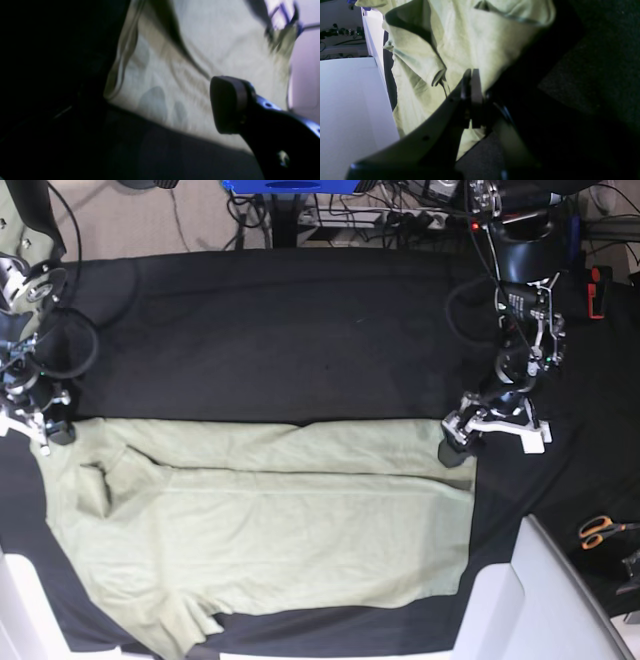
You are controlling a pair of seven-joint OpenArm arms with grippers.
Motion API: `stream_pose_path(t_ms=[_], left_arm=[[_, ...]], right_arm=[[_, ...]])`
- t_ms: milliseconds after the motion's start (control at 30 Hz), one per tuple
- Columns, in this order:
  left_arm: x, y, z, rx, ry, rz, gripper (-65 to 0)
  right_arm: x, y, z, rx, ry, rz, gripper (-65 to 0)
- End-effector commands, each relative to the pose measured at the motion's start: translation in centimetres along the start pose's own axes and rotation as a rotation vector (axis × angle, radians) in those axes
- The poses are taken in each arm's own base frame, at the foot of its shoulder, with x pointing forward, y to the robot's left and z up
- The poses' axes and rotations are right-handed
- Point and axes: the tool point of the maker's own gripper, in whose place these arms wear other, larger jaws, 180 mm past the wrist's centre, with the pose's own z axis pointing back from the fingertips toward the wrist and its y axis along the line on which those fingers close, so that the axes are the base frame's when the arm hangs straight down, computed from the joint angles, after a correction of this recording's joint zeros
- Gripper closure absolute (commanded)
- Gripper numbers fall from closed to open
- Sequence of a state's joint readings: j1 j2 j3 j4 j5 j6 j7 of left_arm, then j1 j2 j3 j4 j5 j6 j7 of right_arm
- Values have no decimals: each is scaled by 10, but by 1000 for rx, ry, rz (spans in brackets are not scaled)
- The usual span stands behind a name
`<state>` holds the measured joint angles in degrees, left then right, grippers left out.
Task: Fold the T-shirt properly
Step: 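Grasp the folded edge with both grippers and drag it back toward the robot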
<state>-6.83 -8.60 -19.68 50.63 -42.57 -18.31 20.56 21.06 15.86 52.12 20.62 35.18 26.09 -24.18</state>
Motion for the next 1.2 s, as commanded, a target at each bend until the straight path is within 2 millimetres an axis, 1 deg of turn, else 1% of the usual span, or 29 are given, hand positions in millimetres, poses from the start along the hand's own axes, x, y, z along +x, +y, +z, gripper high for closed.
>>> stream_pose_path(t_ms=[0,100,233,267,300,333,400,500,633,667,700,733,800,867,1000,1033,1067,1167], left_arm=[[-19,1,-4,21,78,-8,-617],[-34,1,-8,25,100,-7,-617],[-40,6,-10,42,89,4,-614],[-38,5,-12,40,86,6,-606],[-37,4,-14,39,88,8,-574],[-38,4,-14,41,91,10,-527],[-37,6,-14,44,89,15,-354],[-36,5,-15,43,86,13,0],[-32,7,-13,46,84,6,0],[-27,8,-12,47,77,-3,0],[-21,10,-10,48,68,-14,0],[-23,16,-5,55,71,-21,0],[-18,18,2,53,57,-46,0],[-19,19,9,49,77,-68,0],[-20,15,22,34,106,-111,0],[-19,14,25,28,100,-122,0],[-19,13,30,23,95,-135,0],[-27,14,47,19,98,-165,0]], right_arm=[[9,2,2,2,-10,3,0],[10,2,2,2,-11,3,0],[10,1,3,0,-12,4,0],[11,1,3,-1,-13,5,0],[11,1,3,-1,-13,5,0],[11,1,3,-1,-13,5,0],[11,1,3,-1,-13,5,0],[10,1,2,-1,-10,7,0],[11,1,3,-1,-9,16,0],[14,3,3,1,-16,26,0],[18,0,7,-5,-25,39,0],[22,-2,11,-9,-30,60,0],[32,1,19,-6,-42,107,0],[42,2,30,-10,-46,153,0],[48,7,45,-11,-49,226,0],[47,4,50,-19,-42,241,0],[42,3,52,-24,-24,249,0],[35,-3,62,-40,1,280,0]])
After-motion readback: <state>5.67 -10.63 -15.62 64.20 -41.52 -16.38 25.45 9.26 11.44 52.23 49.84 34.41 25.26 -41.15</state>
